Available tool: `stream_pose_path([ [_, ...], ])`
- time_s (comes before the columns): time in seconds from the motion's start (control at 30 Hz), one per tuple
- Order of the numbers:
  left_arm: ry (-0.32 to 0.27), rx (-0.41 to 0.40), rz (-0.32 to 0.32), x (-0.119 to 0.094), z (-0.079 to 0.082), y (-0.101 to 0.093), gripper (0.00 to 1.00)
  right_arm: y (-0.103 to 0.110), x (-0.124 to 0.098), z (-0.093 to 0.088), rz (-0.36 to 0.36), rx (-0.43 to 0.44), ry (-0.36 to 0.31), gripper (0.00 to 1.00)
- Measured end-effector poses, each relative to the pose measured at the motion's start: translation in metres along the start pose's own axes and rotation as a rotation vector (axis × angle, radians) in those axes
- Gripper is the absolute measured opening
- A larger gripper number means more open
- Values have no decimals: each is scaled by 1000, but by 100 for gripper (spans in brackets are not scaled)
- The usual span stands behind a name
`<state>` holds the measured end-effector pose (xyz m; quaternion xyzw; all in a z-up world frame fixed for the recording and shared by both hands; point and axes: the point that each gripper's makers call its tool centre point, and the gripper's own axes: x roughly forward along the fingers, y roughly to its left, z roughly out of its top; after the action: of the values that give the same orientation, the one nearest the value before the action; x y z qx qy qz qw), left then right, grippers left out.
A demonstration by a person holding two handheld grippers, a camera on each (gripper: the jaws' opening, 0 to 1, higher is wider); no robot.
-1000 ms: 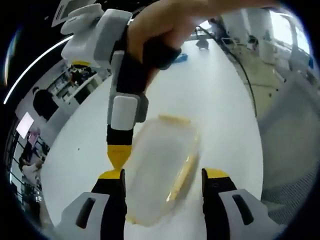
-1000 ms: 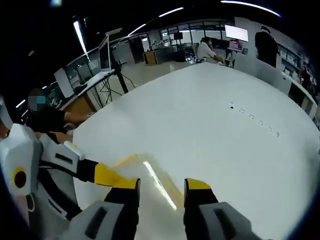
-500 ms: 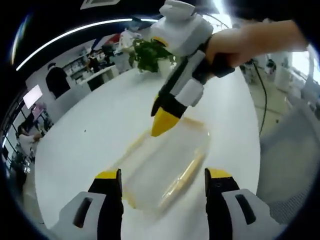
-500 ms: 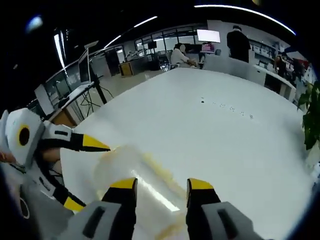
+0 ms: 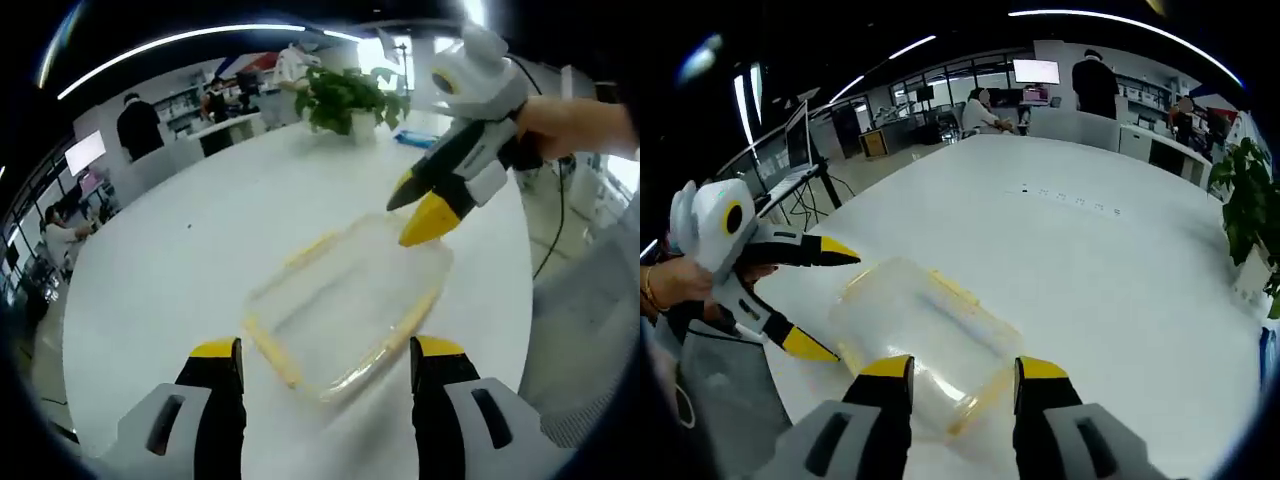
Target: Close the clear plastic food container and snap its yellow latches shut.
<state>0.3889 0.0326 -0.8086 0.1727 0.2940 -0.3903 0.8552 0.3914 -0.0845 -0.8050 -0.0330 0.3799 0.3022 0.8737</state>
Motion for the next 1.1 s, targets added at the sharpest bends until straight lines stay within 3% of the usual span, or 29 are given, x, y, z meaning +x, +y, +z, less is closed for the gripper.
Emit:
stream_pose_path([
  [0.47,38,-63,-17,6,-12,-2,60,1,-2,-19,1,60,14,36],
  [1.1,59,-82,13,12,-14,-4,57,1,6,-10,22,93,-19,36],
])
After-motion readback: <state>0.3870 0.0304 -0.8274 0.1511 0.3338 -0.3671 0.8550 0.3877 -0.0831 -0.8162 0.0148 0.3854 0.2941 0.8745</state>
